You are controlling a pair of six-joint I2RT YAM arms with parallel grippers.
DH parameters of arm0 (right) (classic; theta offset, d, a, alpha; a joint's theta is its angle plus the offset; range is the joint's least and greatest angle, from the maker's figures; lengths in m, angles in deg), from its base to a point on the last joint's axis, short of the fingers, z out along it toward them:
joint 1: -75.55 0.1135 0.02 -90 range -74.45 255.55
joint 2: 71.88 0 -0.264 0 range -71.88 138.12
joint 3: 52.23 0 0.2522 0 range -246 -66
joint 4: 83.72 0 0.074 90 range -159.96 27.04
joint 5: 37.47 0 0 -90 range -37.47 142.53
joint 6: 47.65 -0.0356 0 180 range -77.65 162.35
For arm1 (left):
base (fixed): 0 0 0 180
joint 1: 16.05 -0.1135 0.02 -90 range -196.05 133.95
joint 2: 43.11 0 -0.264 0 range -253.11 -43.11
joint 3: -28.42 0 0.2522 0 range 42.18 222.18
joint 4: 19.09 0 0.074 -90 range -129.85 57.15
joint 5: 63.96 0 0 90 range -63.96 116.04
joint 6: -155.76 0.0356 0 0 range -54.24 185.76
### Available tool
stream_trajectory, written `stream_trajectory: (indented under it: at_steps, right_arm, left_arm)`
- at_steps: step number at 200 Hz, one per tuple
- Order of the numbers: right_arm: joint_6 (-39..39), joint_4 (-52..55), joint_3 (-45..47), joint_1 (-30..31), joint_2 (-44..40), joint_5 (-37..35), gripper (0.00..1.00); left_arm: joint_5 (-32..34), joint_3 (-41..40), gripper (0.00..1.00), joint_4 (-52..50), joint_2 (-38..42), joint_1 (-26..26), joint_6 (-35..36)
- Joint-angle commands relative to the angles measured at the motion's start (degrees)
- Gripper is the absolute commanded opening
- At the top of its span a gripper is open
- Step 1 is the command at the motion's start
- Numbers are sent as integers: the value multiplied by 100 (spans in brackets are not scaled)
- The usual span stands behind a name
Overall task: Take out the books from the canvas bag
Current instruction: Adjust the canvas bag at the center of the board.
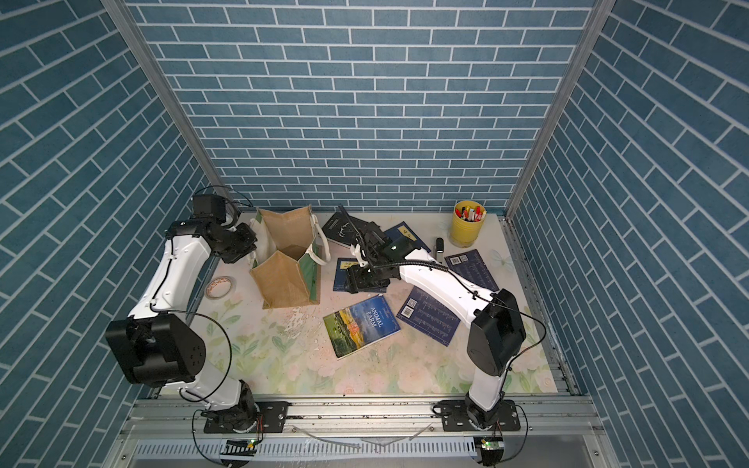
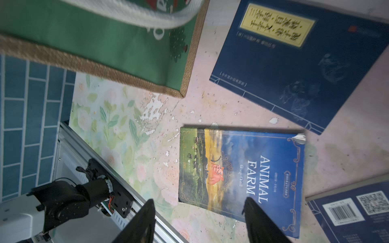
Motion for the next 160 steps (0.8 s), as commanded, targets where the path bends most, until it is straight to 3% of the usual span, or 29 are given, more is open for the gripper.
stream_trajectory:
  at_steps: [1, 48, 98, 136, 160]
  right_arm:
    - [-174, -67, -174, 2, 53, 51, 67]
    - [-170, -185, -322, -20, 61, -54, 67]
    - [-189, -507, 175, -170, -457, -363, 66]
    - [-243, -626, 362, -416, -699, -372, 66]
    - [-429, -787, 540, -699, -986, -395, 66]
  left_arm:
    - [283, 191, 0, -153, 371, 323, 678]
    - [40, 84, 0, 350, 1020, 727, 1489]
    - [-795, -321, 0, 1089, 1618, 736, 1351]
    - [-810, 194, 0, 339, 936, 719, 1140]
    - [-1449, 325, 0, 890, 296, 533, 735]
